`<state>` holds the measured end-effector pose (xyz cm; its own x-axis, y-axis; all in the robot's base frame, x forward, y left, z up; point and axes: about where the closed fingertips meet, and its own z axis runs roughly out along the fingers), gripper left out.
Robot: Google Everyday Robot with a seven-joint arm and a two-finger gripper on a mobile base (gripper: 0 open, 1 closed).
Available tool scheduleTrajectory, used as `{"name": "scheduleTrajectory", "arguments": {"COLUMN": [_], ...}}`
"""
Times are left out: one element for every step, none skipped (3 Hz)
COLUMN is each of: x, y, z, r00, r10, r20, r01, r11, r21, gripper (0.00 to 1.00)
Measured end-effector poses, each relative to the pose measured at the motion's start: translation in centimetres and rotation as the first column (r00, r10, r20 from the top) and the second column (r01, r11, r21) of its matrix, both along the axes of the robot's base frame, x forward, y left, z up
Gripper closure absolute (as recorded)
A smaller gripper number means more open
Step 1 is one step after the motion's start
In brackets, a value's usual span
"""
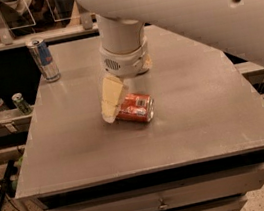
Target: Place coke can upright
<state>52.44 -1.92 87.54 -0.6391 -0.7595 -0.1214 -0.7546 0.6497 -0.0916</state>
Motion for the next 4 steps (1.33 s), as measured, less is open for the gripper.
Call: {"name": "scheduleTrajectory", "arguments": {"x": [-0.6, -0.9, -0.8, -0.5], "y": [0.7, 1.8, 2.9, 3.7], "z": [-0.4, -1.2, -2.1, -2.7], "r00": [0.9998, 0.997, 0.9894, 0.9806], "r10": [0.013, 0.071, 0.143, 0.196], "r20": [0.018, 0.031, 0.024, 0.013], "r01": [-0.012, -0.07, -0.143, -0.195], "r11": [1.0, 0.997, 0.989, 0.98], "r21": [-0.025, -0.034, -0.032, -0.027], "gripper": [0.0, 0.0, 0.0, 0.0]}}
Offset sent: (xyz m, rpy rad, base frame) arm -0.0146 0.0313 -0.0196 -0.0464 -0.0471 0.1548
